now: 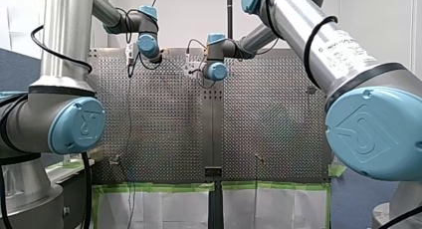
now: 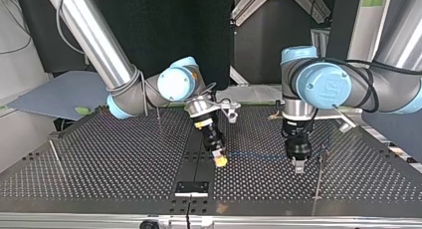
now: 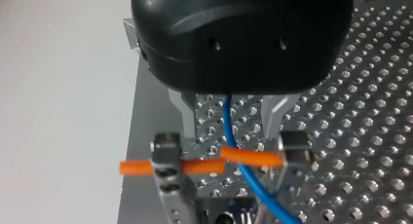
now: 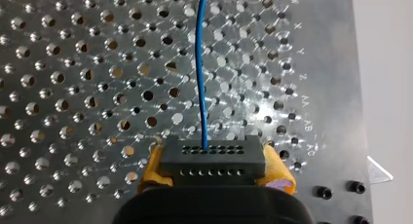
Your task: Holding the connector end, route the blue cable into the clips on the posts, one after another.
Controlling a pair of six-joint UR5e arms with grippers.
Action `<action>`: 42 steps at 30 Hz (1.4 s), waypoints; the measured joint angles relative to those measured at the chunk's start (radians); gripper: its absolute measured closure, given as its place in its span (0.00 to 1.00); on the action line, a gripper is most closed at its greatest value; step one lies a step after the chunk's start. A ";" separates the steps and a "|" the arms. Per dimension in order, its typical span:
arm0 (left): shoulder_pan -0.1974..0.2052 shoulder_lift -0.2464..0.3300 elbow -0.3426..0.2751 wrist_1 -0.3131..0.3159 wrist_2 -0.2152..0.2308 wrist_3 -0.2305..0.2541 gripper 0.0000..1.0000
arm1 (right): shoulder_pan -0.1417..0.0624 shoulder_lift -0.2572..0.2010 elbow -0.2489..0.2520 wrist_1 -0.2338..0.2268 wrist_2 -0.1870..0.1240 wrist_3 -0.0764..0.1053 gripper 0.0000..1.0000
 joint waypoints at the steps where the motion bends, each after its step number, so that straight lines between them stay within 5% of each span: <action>1: -0.001 0.000 0.000 0.000 -0.001 0.000 0.35 | -0.001 0.000 0.000 0.005 0.000 0.000 1.00; 26: -0.031 -0.029 0.000 0.001 -0.055 0.007 0.42 | 0.001 -0.005 0.000 0.071 0.004 -0.036 1.00; 32: -0.032 -0.029 0.000 0.003 -0.058 0.007 0.53 | 0.001 -0.005 0.000 0.071 0.005 -0.036 1.00; 37: -0.032 -0.029 0.000 0.003 -0.058 0.009 0.89 | 0.001 -0.005 0.000 0.071 0.005 -0.035 1.00; 42: -0.033 -0.028 0.000 0.003 -0.058 0.011 1.00 | 0.001 -0.004 0.000 0.071 0.004 -0.035 1.00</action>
